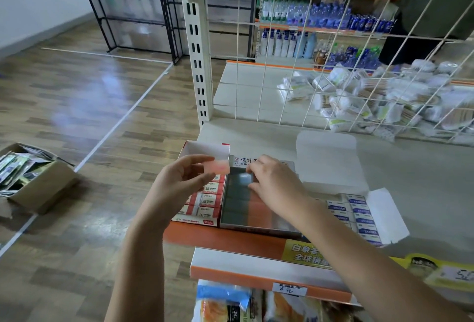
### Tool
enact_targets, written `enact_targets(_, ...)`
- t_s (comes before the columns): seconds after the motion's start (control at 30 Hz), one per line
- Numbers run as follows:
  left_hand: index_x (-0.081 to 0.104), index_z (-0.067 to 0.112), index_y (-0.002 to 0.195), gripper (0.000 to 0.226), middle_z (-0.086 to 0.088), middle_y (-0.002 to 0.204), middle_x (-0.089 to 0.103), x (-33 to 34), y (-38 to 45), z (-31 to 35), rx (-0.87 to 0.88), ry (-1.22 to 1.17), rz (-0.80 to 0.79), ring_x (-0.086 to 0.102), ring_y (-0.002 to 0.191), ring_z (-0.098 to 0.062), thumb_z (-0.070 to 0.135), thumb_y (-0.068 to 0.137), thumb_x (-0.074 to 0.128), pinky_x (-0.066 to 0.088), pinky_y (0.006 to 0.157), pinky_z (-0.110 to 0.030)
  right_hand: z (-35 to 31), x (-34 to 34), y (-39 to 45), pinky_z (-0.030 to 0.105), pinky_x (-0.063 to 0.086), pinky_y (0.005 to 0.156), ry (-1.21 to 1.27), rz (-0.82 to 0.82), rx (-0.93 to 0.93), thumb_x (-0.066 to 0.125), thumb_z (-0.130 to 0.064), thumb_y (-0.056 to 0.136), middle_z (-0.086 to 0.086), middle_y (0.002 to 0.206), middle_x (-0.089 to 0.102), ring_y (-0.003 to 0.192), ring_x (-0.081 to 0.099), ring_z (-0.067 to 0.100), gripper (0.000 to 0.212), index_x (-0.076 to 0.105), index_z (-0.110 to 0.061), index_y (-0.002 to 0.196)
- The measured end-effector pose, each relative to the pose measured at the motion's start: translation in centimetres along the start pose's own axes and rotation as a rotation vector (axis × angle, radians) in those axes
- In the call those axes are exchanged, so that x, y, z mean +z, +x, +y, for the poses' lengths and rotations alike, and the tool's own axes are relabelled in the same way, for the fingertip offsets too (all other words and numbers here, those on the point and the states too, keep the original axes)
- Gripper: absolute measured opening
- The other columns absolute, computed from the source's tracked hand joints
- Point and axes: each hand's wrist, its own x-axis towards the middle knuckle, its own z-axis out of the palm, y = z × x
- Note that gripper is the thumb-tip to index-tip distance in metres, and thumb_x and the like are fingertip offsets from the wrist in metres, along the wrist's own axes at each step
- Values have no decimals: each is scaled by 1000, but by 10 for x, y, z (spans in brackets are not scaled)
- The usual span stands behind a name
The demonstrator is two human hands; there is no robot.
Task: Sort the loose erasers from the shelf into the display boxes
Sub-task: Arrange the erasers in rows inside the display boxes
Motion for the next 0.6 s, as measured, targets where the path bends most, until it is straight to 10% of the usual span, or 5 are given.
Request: enact_targets(0.6,64,25,107,27,2,89,73,3,-1,-7,-4,7,-18,66,80,-9,13,82,67,52,70,-20,3,6,2,33,50,77,-93,-6,2,56,-3,87,6,98,59,89,57,23,18,61,-9,102)
